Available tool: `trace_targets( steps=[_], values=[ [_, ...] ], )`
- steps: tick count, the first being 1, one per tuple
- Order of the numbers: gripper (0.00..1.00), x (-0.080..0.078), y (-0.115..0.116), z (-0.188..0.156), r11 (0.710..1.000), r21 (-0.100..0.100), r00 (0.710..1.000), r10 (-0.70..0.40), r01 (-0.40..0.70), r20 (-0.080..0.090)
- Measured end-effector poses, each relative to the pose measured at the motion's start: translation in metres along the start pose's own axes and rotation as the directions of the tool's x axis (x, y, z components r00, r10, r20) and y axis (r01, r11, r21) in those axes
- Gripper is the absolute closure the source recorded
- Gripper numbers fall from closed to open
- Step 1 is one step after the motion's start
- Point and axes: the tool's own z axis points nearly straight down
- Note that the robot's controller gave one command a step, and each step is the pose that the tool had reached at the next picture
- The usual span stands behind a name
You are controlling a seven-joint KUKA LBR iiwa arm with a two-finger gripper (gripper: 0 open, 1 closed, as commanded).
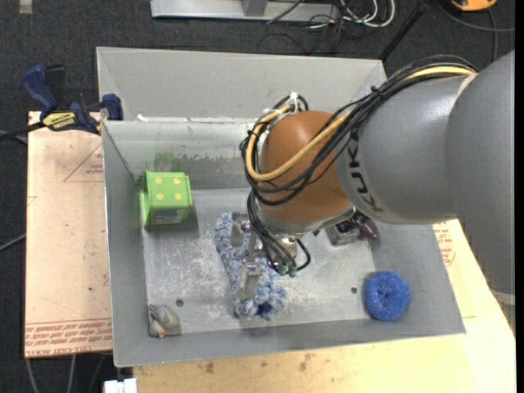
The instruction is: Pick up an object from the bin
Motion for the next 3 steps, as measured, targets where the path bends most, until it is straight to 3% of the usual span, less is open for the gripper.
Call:
trace_targets(
  steps=[1,2,3],
  values=[
    [0.0,-0.018,-0.031,-0.014,1.0,0.0,1.0,-0.013,0.013,-0.004],
    [0.0,-0.015,-0.057,0.016,1.0,-0.001,1.0,-0.002,0.002,0.005],
    [0.0,-0.023,-0.047,0.062,1.0,0.002,1.0,0.021,-0.021,-0.002]
  ],
)
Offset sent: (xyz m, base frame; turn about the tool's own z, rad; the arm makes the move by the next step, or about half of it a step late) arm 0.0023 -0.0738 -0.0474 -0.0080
